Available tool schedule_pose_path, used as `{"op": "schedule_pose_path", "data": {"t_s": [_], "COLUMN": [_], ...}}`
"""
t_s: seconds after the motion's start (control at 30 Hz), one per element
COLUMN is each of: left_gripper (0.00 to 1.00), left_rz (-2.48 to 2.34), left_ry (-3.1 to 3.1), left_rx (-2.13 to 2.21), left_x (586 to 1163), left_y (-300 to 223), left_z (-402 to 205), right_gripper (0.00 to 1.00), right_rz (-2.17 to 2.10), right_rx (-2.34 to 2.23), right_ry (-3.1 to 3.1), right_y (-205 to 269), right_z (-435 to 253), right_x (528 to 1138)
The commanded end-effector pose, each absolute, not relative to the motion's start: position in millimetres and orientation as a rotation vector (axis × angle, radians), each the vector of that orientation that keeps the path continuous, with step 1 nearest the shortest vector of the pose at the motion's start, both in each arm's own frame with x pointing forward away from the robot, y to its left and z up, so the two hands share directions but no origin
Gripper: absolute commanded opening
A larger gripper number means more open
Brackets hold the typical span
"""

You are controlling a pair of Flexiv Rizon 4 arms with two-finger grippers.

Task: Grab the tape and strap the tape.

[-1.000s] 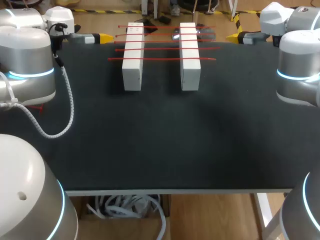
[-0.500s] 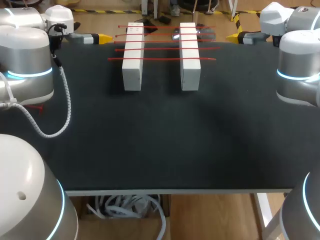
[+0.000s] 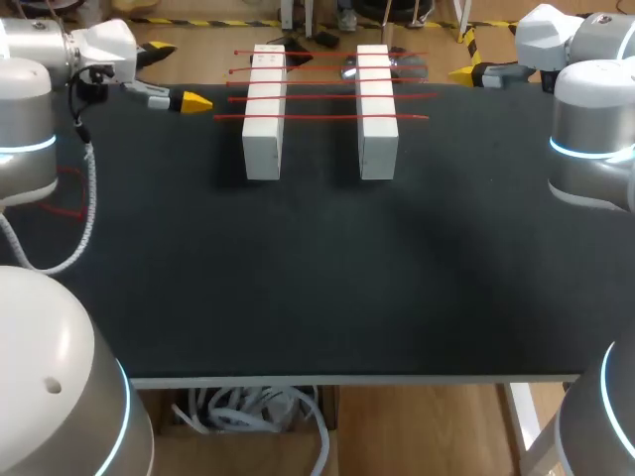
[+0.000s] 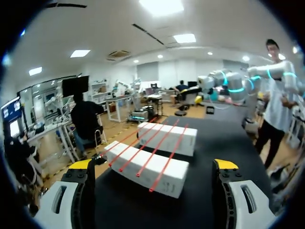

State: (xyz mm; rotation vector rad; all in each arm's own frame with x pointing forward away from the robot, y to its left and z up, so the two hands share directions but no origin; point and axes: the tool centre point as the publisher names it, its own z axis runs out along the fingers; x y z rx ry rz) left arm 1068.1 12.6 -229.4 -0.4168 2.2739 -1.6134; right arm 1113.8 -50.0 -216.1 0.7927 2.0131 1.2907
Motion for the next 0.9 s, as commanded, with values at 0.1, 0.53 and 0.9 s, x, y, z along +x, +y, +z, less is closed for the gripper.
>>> {"op": "schedule_pose_path", "data": {"t_s": [0.1, 0.53, 0.9], "left_gripper": [1.0, 0.92, 0.7], "left_rz": [-1.755, -1.804, -1.846], "left_ry": [2.315, 2.315, 2.314], "left_rx": [-0.188, -0.13, -0.115], "left_x": [1071, 1069, 1071], "left_y": [16, 10, 9], "left_z": [-243, -272, -295], "right_gripper": [1.0, 1.0, 1.0], "right_rz": [1.291, 1.291, 1.291], "right_rx": [0.793, 0.793, 0.793], "right_ry": [2.013, 2.013, 2.013], "right_y": [-50, -50, -50], "right_z": [-216, -216, -216], "right_x": [1114, 1114, 1114]}}
